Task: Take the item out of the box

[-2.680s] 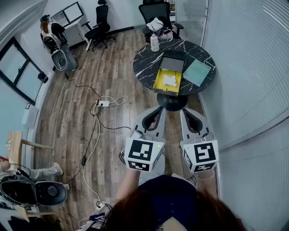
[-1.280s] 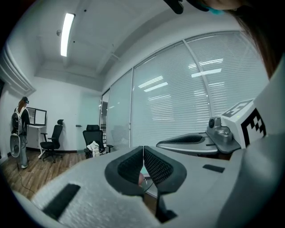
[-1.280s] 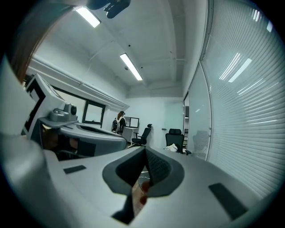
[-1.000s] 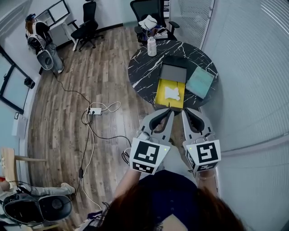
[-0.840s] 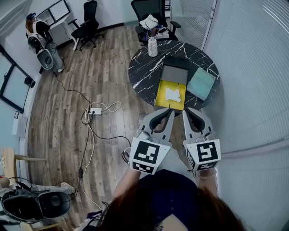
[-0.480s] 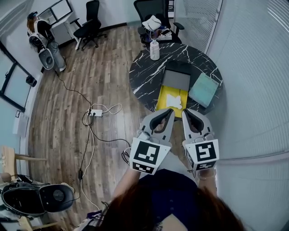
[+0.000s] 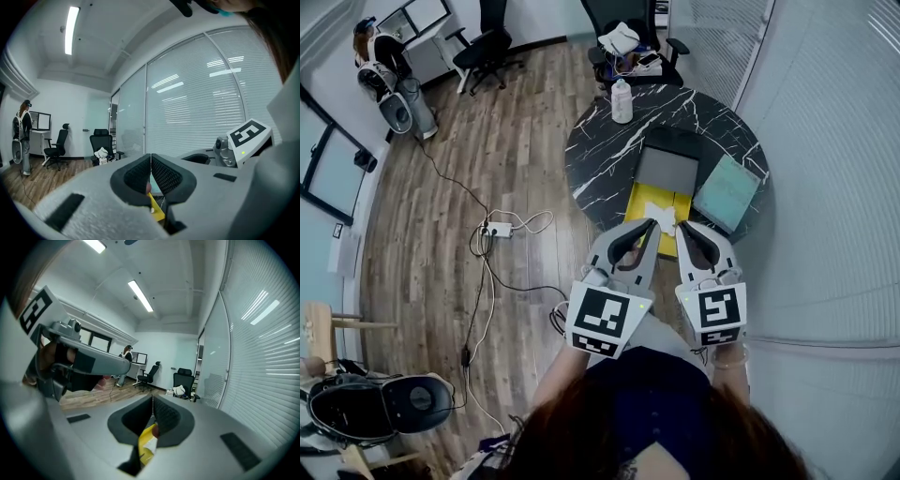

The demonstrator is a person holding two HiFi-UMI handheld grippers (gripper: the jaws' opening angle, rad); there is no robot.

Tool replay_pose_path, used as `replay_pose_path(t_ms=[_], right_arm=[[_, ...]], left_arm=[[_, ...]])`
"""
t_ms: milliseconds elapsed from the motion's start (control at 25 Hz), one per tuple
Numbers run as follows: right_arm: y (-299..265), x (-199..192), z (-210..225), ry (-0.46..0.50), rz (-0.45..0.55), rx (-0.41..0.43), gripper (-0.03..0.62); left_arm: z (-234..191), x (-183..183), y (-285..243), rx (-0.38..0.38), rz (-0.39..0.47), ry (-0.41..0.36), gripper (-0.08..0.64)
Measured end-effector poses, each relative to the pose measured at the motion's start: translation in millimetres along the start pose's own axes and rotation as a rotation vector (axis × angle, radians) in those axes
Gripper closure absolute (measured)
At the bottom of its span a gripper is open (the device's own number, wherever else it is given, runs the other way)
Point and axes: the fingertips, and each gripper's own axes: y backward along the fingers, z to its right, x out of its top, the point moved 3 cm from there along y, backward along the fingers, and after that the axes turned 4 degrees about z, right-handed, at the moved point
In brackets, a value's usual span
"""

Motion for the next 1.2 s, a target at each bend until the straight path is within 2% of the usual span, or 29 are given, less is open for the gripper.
replay_pose_path(t_ms=[320, 1200], right_arm=[[-28, -20, 23, -0.021, -0.033, 0.013, 0.566], [-110, -116, 26, 0.017, -0.322, 0.226, 0.565]], left_arm=[[-18, -1, -29, 0.032, 0.000, 0.002, 0.532], [-60, -17, -81, 0.087, -0.041, 0.043, 0.532]])
